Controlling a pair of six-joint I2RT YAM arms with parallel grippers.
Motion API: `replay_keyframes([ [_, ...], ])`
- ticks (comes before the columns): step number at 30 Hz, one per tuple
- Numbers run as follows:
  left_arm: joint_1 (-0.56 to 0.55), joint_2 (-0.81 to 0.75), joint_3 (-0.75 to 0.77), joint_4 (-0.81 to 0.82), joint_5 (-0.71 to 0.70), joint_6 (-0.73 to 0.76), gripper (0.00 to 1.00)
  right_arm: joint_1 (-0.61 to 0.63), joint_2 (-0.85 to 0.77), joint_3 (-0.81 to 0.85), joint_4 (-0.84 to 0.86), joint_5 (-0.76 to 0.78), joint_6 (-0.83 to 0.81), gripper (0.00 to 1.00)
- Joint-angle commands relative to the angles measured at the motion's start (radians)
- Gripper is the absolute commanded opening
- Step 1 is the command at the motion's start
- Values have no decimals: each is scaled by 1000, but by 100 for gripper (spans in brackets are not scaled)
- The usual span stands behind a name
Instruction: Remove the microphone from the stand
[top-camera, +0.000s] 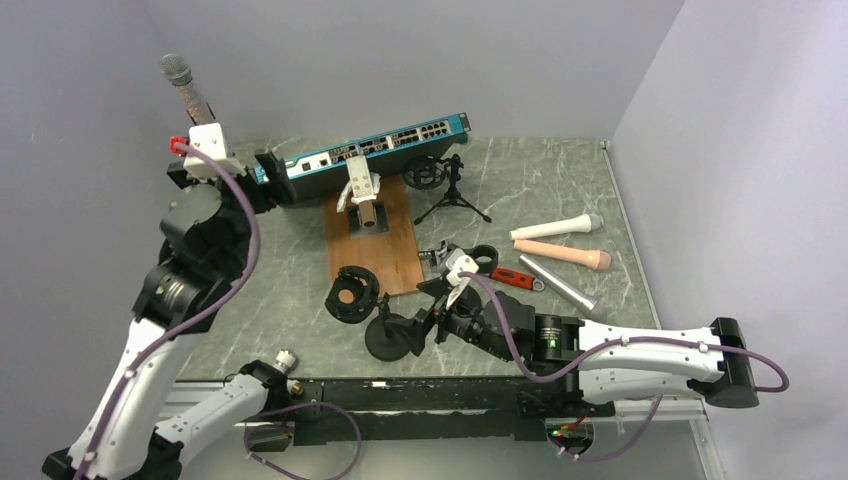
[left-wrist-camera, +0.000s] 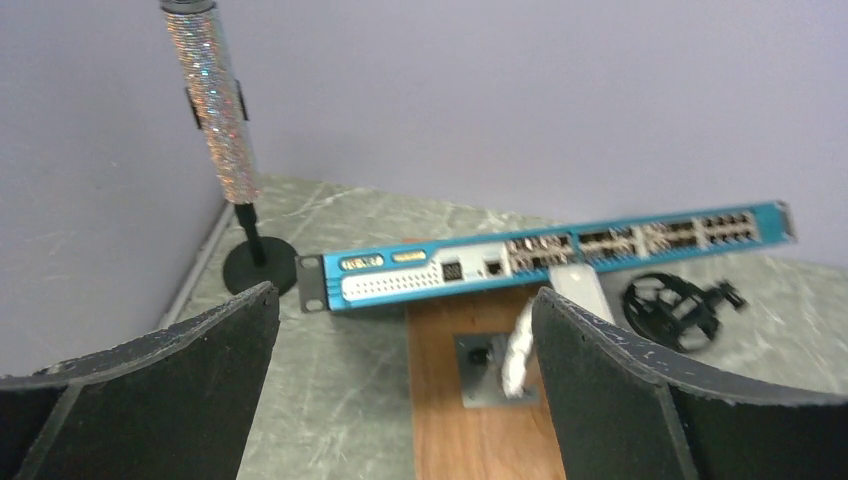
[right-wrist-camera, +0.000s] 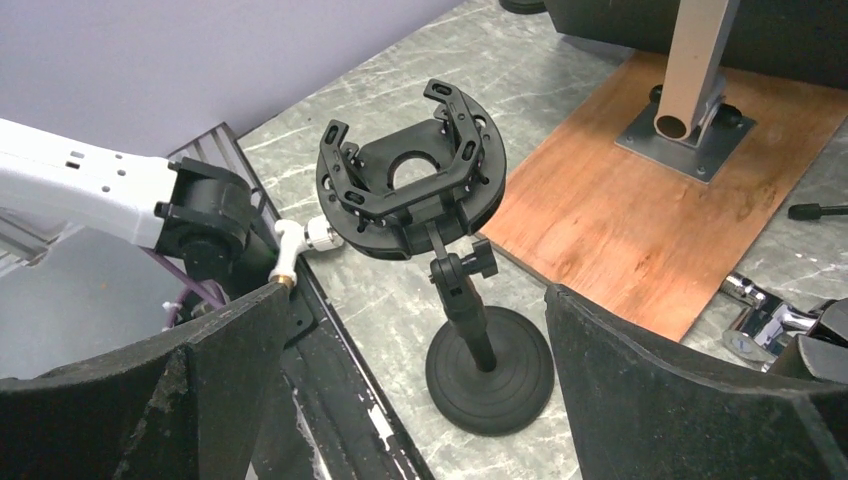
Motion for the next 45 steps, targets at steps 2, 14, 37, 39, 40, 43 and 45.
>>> replay_keyframes([
  [2, 114, 129, -32, 251, -80, 68, 99, 3, -22, 28, 11, 13, 6, 100],
  [14, 495, 531, 228, 303, 145, -41, 99, 3, -44, 23, 32, -14, -38, 100],
  [37, 649, 964, 563, 288, 48, 51, 97, 3, -190, -35, -41, 116, -49, 100],
  [39, 658, 977, 563, 296, 61, 44, 91, 3, -186, -27, -54, 129, -45, 100],
  [40, 659, 984, 564, 296, 62, 46, 87, 2, -184, -21, -61, 133, -43, 100],
  [43, 662, 987, 564, 297, 64, 44, 65, 2, -167, -6, -70, 131, -40, 100],
  [45, 662, 974, 554, 309, 78, 46, 50, 2, -152, 3, -70, 130, -37, 100],
])
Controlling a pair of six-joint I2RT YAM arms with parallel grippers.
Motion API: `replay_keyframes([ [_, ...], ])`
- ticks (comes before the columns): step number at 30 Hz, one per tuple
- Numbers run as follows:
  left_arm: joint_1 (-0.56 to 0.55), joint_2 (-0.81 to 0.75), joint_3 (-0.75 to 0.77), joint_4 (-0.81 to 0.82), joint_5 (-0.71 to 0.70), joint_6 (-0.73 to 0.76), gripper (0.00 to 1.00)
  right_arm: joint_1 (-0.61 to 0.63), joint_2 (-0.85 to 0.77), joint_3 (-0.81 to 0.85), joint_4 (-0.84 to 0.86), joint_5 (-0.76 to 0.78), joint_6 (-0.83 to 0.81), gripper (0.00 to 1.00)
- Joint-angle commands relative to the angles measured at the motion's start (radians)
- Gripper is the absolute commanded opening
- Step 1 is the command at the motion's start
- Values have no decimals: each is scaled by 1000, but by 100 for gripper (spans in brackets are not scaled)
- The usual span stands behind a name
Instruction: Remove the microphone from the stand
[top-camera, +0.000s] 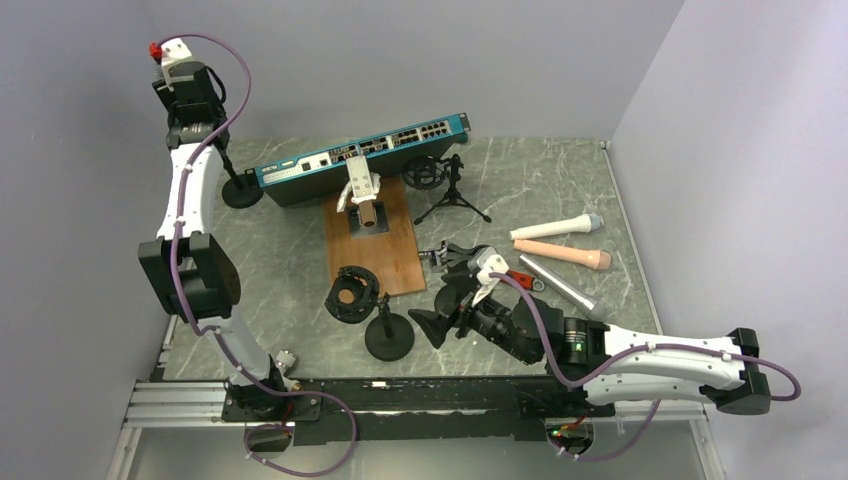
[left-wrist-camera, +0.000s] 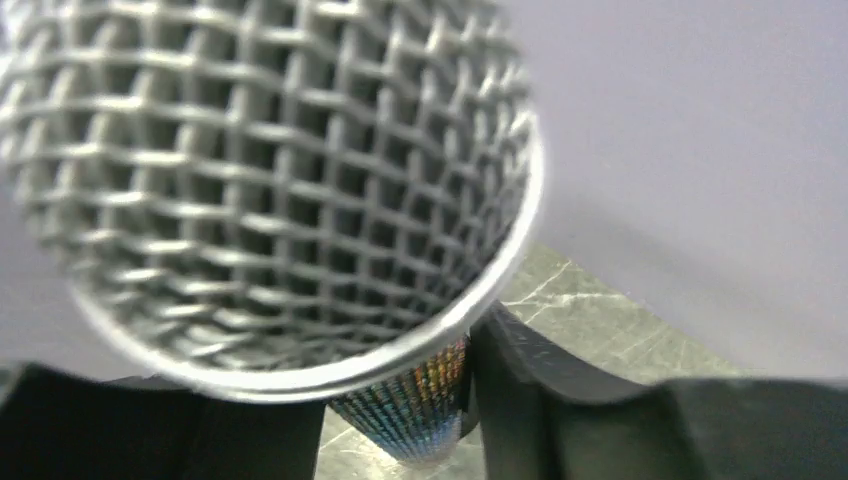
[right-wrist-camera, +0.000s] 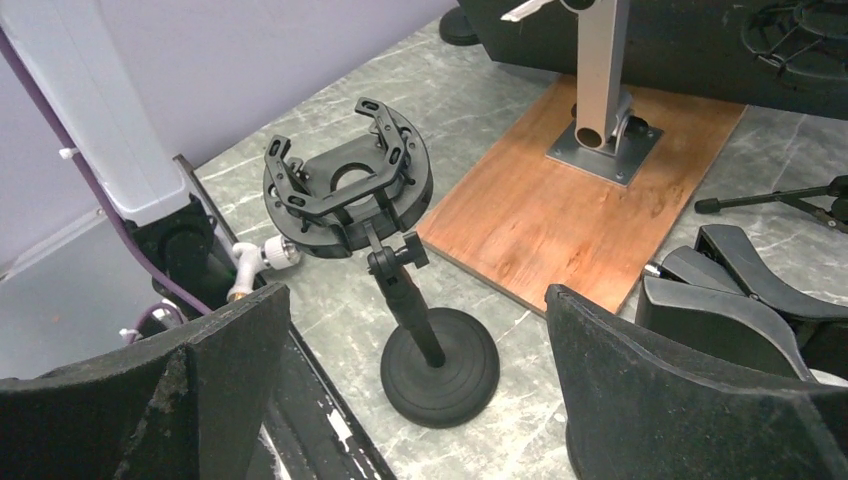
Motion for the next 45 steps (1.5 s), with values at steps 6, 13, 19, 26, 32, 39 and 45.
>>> replay_keyframes([
  [6, 7, -126, -22, 10, -49, -68, 21, 3, 59, 69, 7, -5, 14, 100],
  [13, 6, -423, -302, 82, -44, -108, 2, 4, 69, 59, 30, -35, 36, 100],
  [19, -31, -667, -489, 66, -63, -107, 0, 3, 82, 59, 40, -32, 49, 100],
  [26, -80, -915, -686, -56, 127, -107, 0, 3, 123, 83, 40, -58, 73, 100],
  [32, -222, -1044, -743, -138, 188, -30, 0, 3, 158, 95, 34, -67, 105, 100],
  [39, -369, -1182, -789, -268, 120, 52, 0, 3, 224, 136, 37, -60, 107, 100],
  [45, -420, -1303, -797, -373, 218, 72, 0, 3, 321, 219, -1, -69, 106, 100],
])
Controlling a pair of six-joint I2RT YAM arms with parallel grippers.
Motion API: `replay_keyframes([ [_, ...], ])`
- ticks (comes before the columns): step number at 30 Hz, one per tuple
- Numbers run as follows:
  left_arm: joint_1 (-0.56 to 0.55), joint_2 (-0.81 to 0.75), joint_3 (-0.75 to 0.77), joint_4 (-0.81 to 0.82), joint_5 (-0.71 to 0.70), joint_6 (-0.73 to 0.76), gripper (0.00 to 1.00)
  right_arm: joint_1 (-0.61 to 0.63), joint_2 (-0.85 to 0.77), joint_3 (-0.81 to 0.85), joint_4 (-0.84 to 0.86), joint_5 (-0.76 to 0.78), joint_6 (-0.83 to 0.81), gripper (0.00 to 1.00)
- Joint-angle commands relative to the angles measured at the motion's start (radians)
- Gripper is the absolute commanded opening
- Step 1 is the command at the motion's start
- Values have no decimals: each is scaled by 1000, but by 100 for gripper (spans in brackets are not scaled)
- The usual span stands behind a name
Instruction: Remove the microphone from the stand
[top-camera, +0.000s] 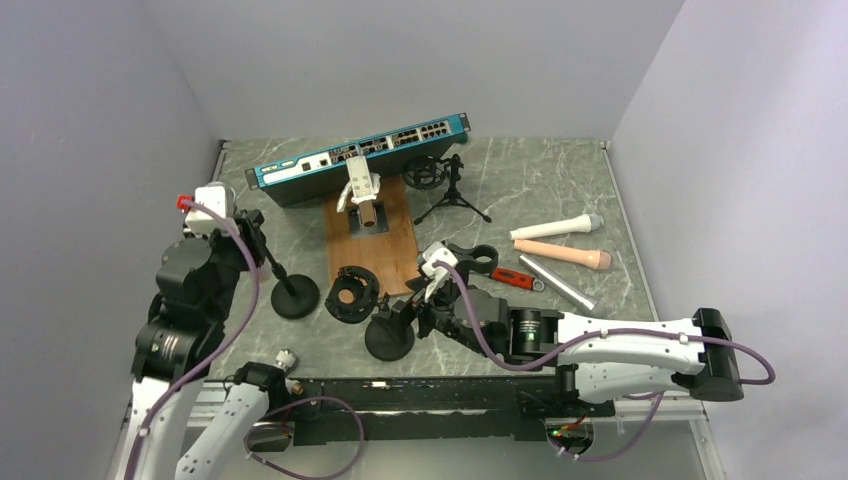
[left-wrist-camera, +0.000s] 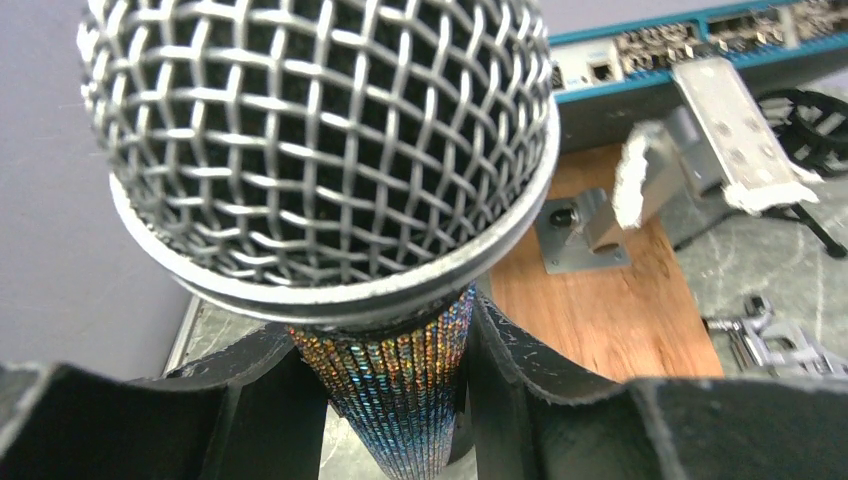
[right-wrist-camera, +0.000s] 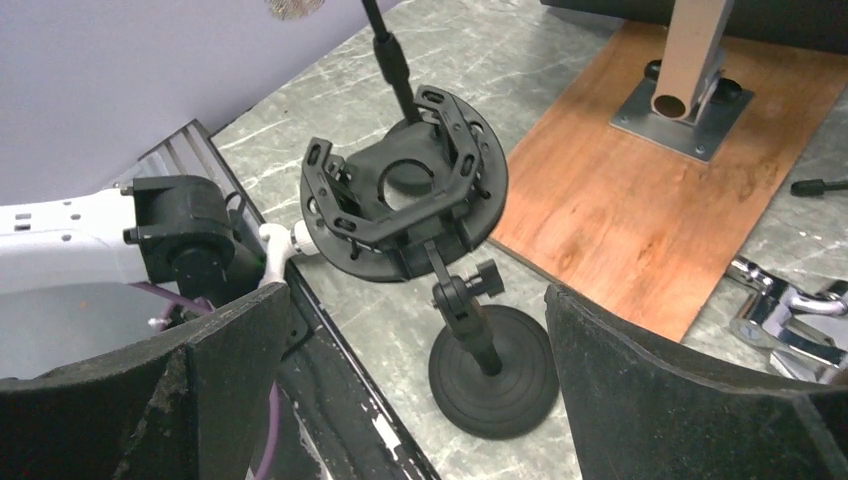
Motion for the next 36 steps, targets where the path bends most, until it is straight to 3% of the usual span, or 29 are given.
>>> replay_keyframes([
  [1, -35, -92, 17, -3, 105, 43, 0, 3, 45, 73, 20, -27, 9, 100],
  [5, -55, -124, 52, -77, 230, 67, 0, 2, 92, 124, 42, -77, -1, 100],
  [10, -66, -182, -25, -29, 410, 49, 0, 1, 145, 199, 56, -132, -4, 100],
  [16, -65, -219, -55, -17, 425, 23, 2, 1, 213, 279, 52, -196, 11, 100],
  [17, -66, -221, -49, -22, 406, 21, 10, 0, 224, 292, 48, -199, 10, 100],
  [20, -66, -224, -38, -35, 339, -2, 55, 1, 257, 326, 37, -192, 6, 100],
  [22, -66, -224, -33, -39, 322, -16, 72, 0, 273, 340, 36, -189, 6, 100],
  [25, -66, -222, -18, -32, 289, -21, 88, 0, 296, 363, 28, -192, 9, 100],
  [28, -65, -202, 35, -43, 274, -39, 96, 1, 301, 363, 28, -196, 16, 100],
  [36, -66, -164, 130, -42, 246, -110, 93, -3, 273, 334, 45, -181, 24, 100],
])
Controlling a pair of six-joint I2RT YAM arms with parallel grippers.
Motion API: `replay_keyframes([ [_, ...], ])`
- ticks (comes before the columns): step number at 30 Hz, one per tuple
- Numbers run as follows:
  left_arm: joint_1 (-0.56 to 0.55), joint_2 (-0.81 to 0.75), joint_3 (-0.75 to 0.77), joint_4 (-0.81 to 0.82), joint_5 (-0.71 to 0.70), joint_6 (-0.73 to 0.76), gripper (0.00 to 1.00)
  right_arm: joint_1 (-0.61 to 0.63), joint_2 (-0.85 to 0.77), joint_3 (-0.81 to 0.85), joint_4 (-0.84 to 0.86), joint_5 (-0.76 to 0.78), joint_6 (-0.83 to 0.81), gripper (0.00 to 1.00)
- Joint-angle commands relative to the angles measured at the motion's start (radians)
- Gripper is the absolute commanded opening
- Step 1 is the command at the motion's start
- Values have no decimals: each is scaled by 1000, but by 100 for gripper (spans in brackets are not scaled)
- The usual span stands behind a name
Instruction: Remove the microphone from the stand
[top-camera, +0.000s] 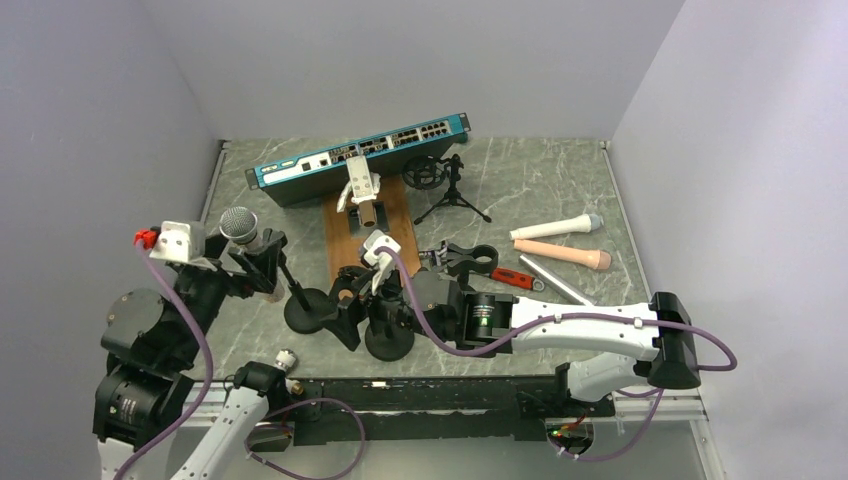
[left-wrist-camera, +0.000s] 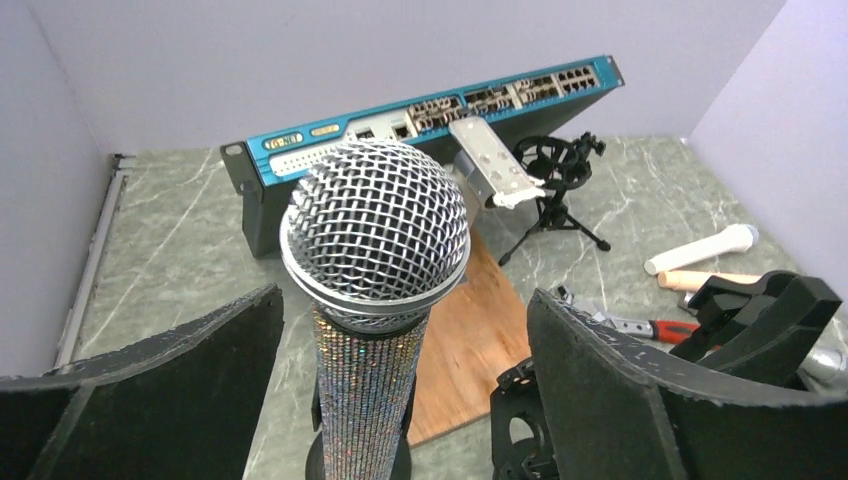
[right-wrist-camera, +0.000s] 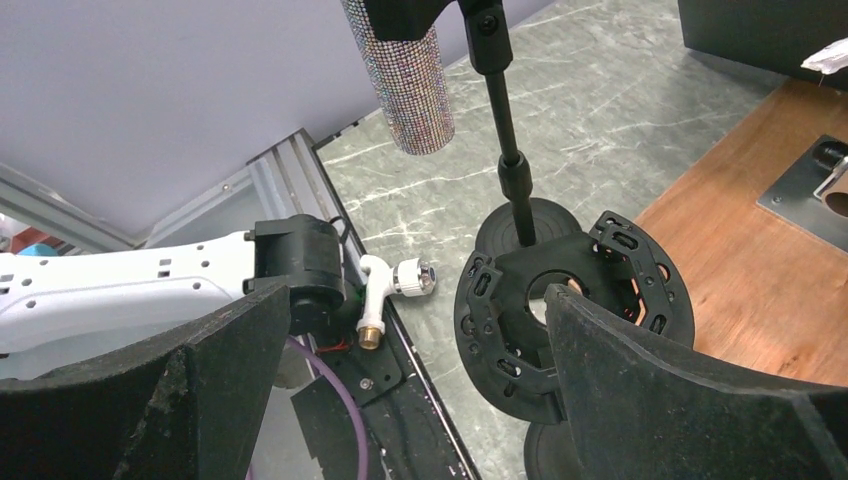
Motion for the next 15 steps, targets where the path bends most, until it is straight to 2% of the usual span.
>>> replay_keyframes([
  [1, -4, 28, 42, 43, -25, -47, 91, -4, -30, 19, 38, 4, 13, 100],
  [7, -4, 49, 19, 64, 15, -51, 85, -15, 5, 89, 37, -15, -47, 100],
  [12, -4, 59, -11, 84, 15, -29, 83, -105, 66, 171, 5, -183, -68, 100],
  [15, -4, 55, -36, 111, 31, -5, 66, -159, 97, 203, 21, -370, -105, 100],
])
